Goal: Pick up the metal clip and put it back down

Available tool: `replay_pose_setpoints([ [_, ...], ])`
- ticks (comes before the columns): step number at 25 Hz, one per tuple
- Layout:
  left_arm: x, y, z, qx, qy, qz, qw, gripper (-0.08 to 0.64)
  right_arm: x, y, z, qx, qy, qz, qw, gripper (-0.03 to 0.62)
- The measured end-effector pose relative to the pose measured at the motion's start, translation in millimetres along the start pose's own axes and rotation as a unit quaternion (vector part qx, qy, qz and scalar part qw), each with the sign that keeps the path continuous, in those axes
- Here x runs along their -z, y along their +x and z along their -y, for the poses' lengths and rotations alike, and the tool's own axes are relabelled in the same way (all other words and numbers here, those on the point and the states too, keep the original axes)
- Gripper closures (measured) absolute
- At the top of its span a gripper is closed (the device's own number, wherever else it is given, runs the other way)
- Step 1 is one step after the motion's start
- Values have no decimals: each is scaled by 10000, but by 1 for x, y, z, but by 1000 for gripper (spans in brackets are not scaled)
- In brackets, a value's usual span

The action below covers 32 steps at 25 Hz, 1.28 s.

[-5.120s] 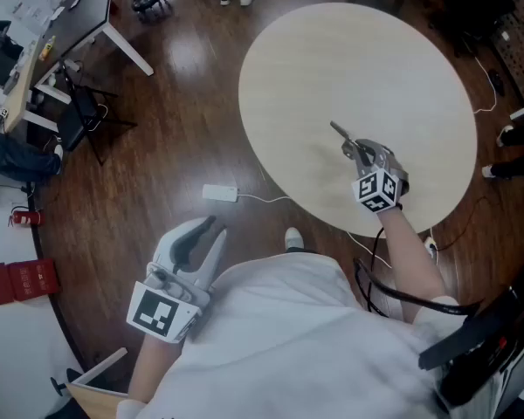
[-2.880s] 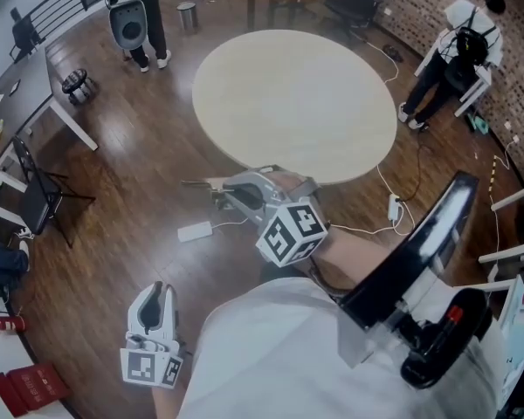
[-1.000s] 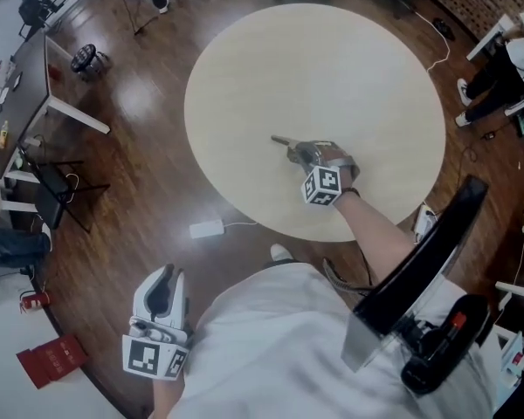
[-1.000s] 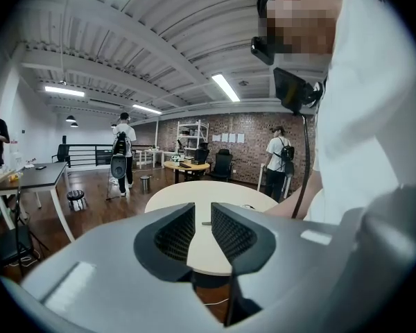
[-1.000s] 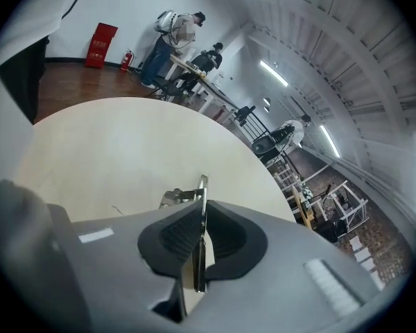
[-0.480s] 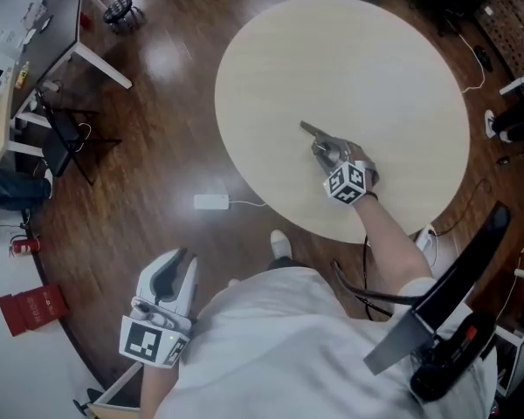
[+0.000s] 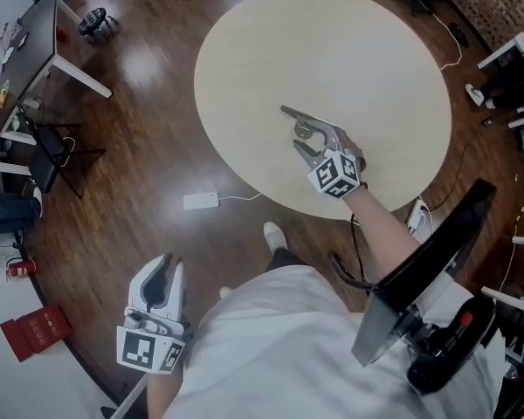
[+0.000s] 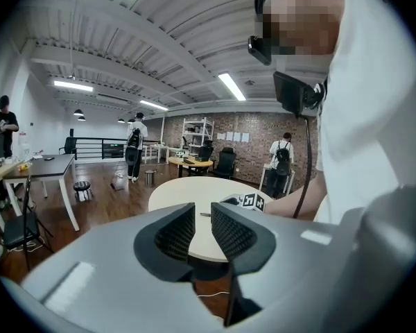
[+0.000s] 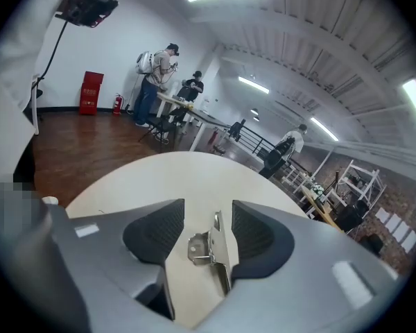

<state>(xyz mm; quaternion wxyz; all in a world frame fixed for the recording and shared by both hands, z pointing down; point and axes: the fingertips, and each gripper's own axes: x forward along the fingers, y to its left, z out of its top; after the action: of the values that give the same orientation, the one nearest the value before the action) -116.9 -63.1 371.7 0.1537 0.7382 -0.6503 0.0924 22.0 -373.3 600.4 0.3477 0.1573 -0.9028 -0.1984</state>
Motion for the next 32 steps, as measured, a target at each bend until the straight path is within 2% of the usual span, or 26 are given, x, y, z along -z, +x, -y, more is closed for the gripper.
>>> replay_pose_setpoints([
  [9,14,-54,-23,522,259,459,9972,494,-94,-68,-49,529,31,390,9978,391],
  [16,48,-126,-41,1038,475,609,9916,494,-162,-140,-125,985,583,681,9911,391],
  [23,76,-169,-48,1446,440,585,9868,494,-209,-198,-203,1013,830,770,9884,390],
  [32,81,-170,-30,1903,338,641,9790,494,-242,-240,-233,1040,833,913,9869,390],
])
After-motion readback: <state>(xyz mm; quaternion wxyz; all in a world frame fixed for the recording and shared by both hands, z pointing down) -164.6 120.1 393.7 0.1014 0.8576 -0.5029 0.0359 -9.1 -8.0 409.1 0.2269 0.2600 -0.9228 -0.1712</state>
